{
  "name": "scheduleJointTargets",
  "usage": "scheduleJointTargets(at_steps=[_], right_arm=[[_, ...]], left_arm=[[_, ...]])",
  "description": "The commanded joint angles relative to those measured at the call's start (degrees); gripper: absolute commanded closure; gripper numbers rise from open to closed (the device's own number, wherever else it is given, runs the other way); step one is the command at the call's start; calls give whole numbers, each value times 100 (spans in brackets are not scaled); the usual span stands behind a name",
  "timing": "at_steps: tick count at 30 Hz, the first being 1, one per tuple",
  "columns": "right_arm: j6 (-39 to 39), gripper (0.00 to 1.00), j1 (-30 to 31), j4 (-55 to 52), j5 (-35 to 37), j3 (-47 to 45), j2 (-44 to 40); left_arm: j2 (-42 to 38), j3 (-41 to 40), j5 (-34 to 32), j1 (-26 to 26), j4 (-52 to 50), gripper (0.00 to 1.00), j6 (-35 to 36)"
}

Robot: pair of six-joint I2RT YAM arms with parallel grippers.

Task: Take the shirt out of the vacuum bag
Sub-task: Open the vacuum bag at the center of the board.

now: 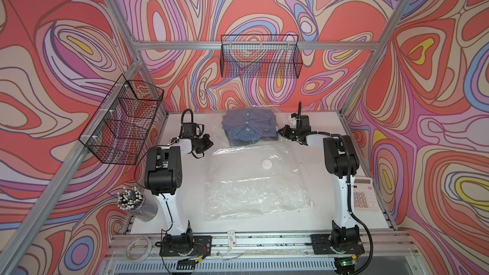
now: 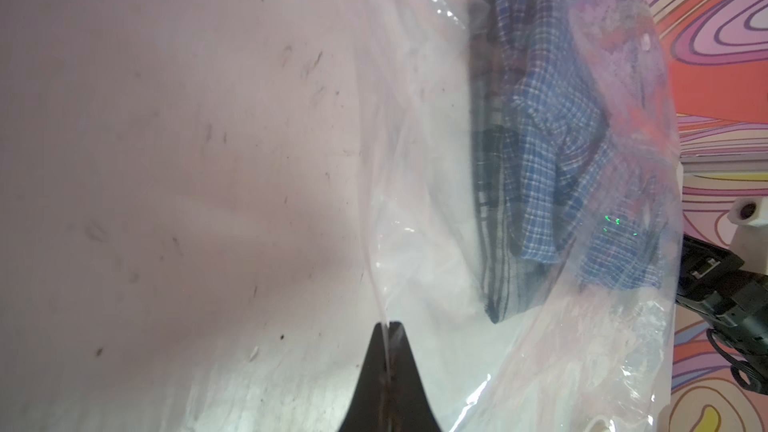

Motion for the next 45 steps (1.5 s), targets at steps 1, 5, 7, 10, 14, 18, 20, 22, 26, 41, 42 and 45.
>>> scheduleJointTargets(at_steps=[1,5,7,10,14,18,20,22,26,41,42,45], right_arm=[[104,93,272,-150,-191,820,533],[224,93,560,-486,-223,2245,1352],[285,93,719,-725,-233,3087,1844],[477,92,912,-846,-212,4076,2432],[602,89,1087,-552,175,4644,2833],[246,72,1050,-597,774,4582,2486],[113,61,978,-494,1012,4230,2070],[52,54,886,-478,1157,3818,1592],[-264,48,790,-139,1507,1981,91],[-155,47,1021,-1546,1427,-3263,-5075],[-50,47,1034,-1654,1422,-3449,-5307],[194,47,1070,-1917,1403,-4007,-6107]], left_arm=[[-74,81,-214,256,215,100,-211],[-124,-46,-345,563,357,100,-404],[-196,-89,-495,602,263,100,-355],[-309,-224,-680,619,193,100,-307],[-623,-340,-410,568,221,75,-280],[-1566,-294,-1207,39,-474,53,397],[-1951,-281,-1333,-90,-751,46,523],[-2321,-268,-1476,-184,-1038,45,705],[-3257,-315,-1966,-575,-1917,42,1416],[-4525,-835,-2712,-5928,-5549,37,3033],[-4443,-855,-2577,-6097,-5503,37,3107],[-3982,-876,-2789,-6356,-5495,37,3112]])
